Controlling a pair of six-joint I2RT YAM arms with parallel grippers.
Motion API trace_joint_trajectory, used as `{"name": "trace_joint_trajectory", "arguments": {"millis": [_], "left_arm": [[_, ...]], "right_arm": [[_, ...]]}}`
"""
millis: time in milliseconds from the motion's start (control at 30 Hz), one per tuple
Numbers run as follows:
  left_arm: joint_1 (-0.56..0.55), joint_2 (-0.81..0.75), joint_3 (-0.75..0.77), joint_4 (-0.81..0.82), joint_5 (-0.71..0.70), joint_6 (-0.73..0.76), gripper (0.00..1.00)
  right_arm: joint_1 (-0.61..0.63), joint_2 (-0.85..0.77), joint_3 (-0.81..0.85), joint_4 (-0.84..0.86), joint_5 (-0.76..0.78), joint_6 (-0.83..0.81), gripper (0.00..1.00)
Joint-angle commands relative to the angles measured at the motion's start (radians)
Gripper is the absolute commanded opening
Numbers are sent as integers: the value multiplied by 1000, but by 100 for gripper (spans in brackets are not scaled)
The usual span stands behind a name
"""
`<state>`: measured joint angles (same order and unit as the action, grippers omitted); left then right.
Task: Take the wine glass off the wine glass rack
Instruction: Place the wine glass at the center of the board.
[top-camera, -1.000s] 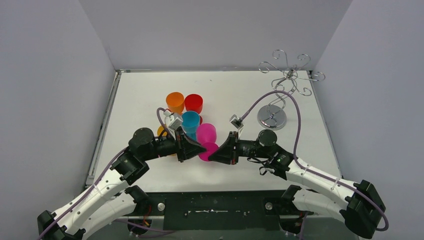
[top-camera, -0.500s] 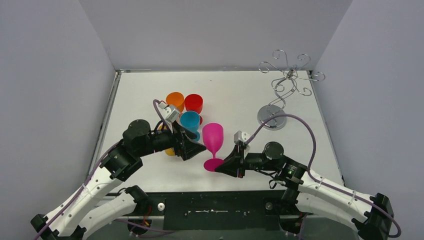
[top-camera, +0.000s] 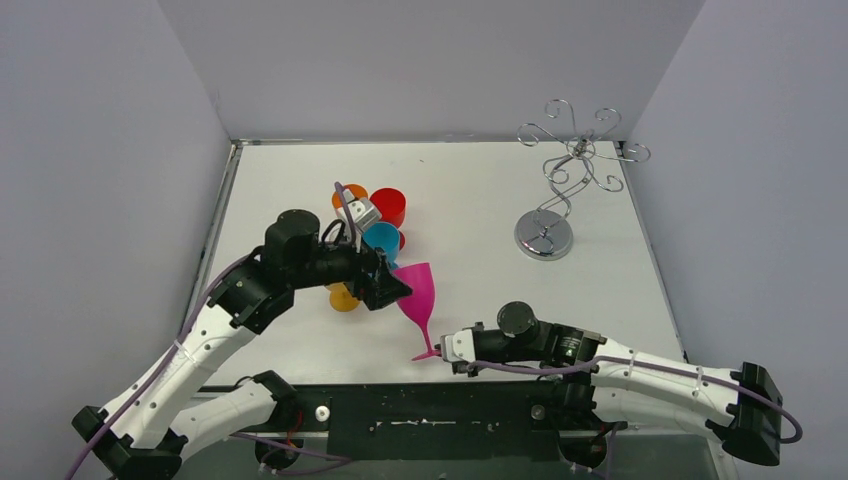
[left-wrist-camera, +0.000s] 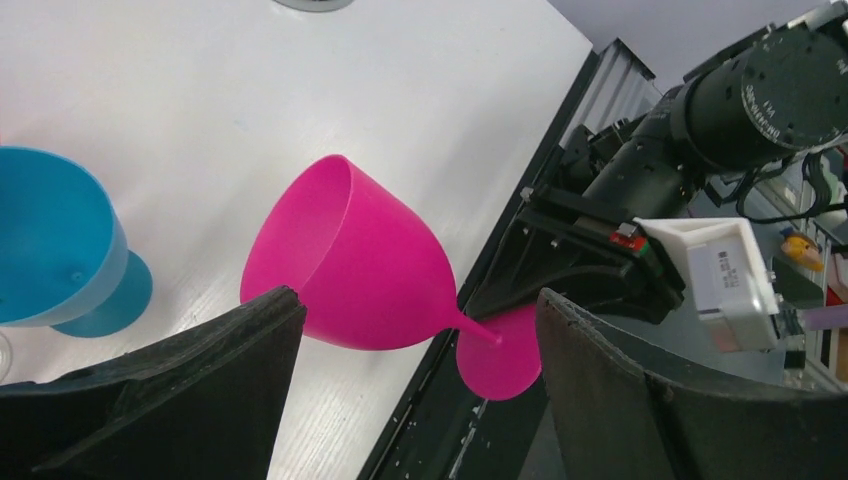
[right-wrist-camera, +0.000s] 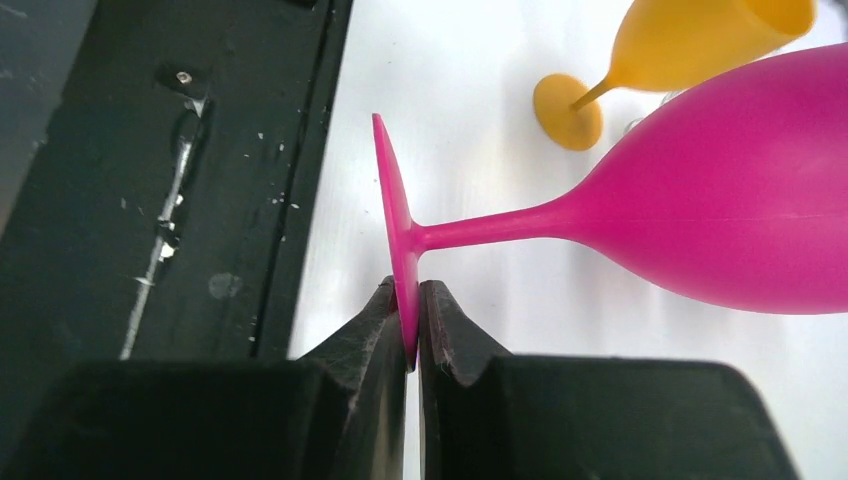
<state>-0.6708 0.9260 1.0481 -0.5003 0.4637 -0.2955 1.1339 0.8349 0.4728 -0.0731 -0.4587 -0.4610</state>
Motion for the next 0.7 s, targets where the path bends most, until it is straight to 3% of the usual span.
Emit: {"name": "trace_joint_trajectory", "arguments": {"millis": [0, 300, 567, 667], "left_arm": [[7, 10, 39, -35, 111, 59, 83], [9, 107, 103, -46, 308, 171, 82], [13, 145, 135, -66, 242, 196, 82], [13, 166, 144, -107, 266, 218, 77]], "right_arm": [[10, -70, 19, 10, -39, -244, 0], [11, -68, 38, -90, -86, -347, 0], [11, -71, 44, -108, -104, -365, 0], [11, -81, 37, -107, -89, -370, 0]]}}
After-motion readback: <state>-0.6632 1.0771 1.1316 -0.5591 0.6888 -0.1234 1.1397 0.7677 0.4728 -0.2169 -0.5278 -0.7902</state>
